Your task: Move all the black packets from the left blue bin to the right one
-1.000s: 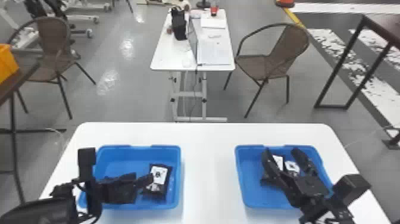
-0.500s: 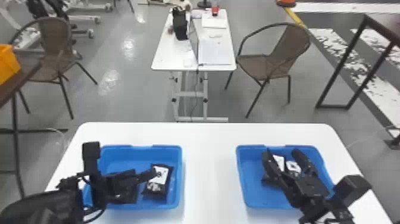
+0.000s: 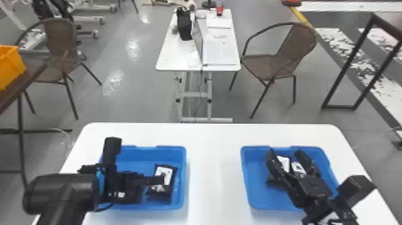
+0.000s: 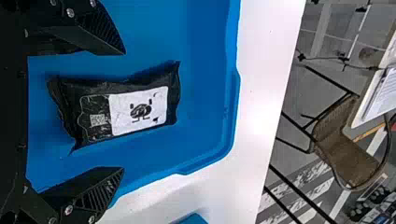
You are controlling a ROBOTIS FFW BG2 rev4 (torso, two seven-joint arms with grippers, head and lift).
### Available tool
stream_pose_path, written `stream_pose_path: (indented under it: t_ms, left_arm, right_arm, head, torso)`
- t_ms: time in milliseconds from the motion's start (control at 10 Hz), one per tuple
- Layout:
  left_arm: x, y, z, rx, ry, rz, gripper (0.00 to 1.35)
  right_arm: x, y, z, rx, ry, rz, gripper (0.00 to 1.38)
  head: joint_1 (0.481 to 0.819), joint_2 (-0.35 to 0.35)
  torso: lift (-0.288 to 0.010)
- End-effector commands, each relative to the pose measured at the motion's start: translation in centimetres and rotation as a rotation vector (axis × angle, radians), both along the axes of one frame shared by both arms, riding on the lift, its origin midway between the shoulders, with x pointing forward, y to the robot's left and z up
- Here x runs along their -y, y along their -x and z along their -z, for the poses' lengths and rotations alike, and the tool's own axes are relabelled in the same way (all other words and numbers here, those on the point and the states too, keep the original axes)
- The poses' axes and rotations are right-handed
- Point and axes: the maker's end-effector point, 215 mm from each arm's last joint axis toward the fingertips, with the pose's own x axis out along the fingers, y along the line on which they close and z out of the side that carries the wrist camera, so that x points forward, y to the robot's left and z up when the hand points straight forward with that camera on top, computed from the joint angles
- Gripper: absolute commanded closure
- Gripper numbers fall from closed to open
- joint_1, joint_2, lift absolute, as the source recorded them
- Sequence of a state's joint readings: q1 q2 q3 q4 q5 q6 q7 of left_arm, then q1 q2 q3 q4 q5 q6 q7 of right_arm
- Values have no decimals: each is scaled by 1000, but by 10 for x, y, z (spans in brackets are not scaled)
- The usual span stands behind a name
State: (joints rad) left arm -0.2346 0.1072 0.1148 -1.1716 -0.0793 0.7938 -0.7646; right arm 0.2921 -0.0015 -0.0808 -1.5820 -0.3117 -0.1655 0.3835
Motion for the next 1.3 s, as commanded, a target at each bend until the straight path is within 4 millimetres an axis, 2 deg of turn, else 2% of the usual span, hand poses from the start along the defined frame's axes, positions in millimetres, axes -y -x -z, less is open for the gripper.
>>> stream_pose_path:
  t_ms: [0,200,400,500,600,700,900,1000,1100,1200]
  left_arm:
    - [14,-4,9,-30,9,39,157]
    - [25,1,22,-93,2,79,157]
    - [13,8,31,-148,-56,91,205]
    - [4,7,34,-157,-87,80,349]
    - [-7,4,35,-154,-127,70,714]
    - [-10,-4,34,-124,-169,86,831]
    - [-3,-25,30,-26,-157,111,848]
    - [-4,-26,32,-29,-145,82,1107]
    - [-5,-27,33,-9,-134,68,1092]
    - [-2,-30,30,30,-104,61,1208]
  right_arm:
    - [-4,-2,-1,2,-10,-3,199]
    - [-5,-4,-1,3,-17,-4,199]
    - [-4,-6,-1,3,-23,-2,199]
    - [-4,-5,0,1,-28,-2,199]
    - [-4,-3,2,-3,-32,-1,199]
    - [-4,-2,3,-6,-37,0,199]
    - [-3,-2,4,-8,-43,2,199]
    - [-3,-2,4,-8,-46,3,199]
    - [-2,-1,5,-11,-53,5,199]
    - [-2,0,7,-15,-58,7,199]
  head:
    - [695,-7]
    - [695,-20]
    - [695,-31]
    - [695,-25]
    - [695,-19]
    - [695,-7]
    - [695,5]
    - [695,4]
    - [695,1]
    - [695,0]
  torso:
    - [0]
    - [0]
    - [0]
    - [0]
    - [0]
    - [0]
    - [0]
    - [0]
    - [0]
    - [0]
